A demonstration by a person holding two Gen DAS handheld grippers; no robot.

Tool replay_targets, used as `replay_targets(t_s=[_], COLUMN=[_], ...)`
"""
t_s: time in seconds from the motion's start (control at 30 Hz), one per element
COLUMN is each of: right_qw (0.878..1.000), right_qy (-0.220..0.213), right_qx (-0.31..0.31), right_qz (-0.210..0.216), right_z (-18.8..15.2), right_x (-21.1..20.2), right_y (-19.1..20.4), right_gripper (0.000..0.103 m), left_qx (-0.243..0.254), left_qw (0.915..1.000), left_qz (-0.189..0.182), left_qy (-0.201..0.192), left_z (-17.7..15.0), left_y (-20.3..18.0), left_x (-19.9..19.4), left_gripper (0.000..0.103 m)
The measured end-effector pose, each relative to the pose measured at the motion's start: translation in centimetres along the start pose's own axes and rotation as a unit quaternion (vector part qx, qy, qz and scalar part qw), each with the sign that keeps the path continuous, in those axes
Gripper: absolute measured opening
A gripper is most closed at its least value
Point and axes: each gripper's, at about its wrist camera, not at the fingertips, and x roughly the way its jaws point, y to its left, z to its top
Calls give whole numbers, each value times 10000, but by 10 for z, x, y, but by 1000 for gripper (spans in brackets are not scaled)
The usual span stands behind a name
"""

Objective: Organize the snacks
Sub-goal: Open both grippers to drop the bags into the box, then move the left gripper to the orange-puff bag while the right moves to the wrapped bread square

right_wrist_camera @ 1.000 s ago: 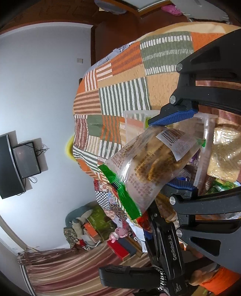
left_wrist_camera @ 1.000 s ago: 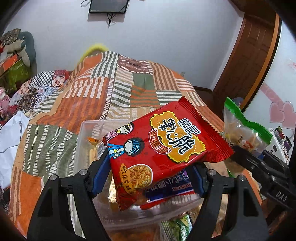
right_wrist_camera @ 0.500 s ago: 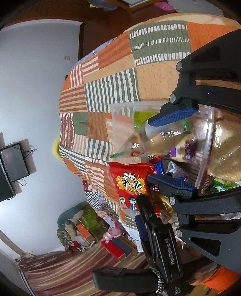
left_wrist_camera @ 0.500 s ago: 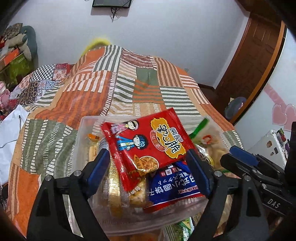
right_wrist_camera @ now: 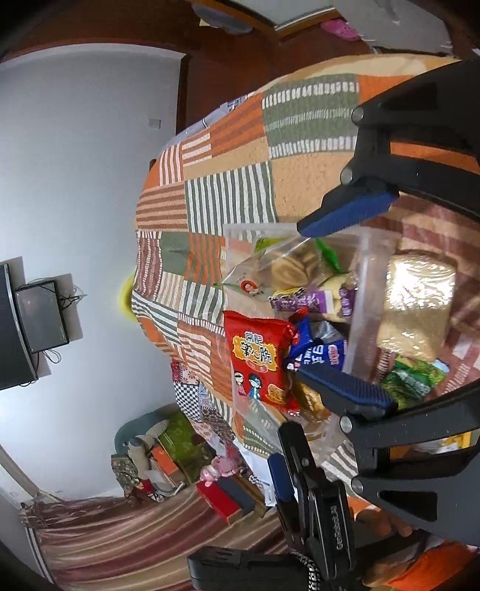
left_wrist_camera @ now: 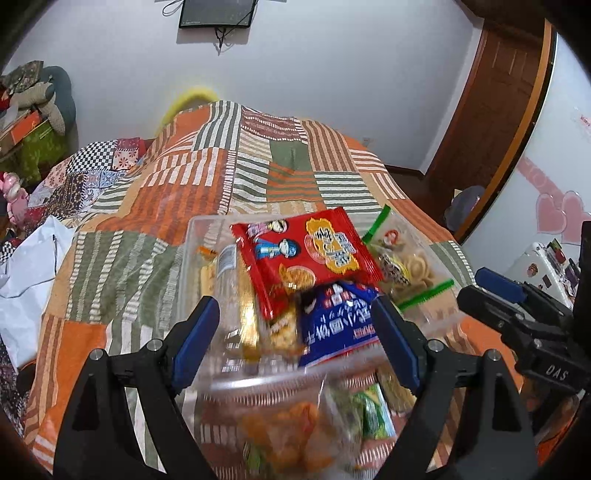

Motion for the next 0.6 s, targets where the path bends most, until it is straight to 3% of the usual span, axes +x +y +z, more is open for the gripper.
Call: replay_targets(t_s=[0.27,0.6], right_qw=[10000,9995], right_qy=[34,281], right_qx=[-19,-74], right_qz=[-59,-91], right_z=[-12,-38], right_x=[-12,-10], right_y=[-3,0], right_gripper=[80,80], left_qx=[16,38], left_qw=[10000,9994], left_qz=[-18,-91], left_qy=[71,328], left_z=[-25,-58], left_y=[4,-1], left_x=[-19,-19], left_gripper=[85,86])
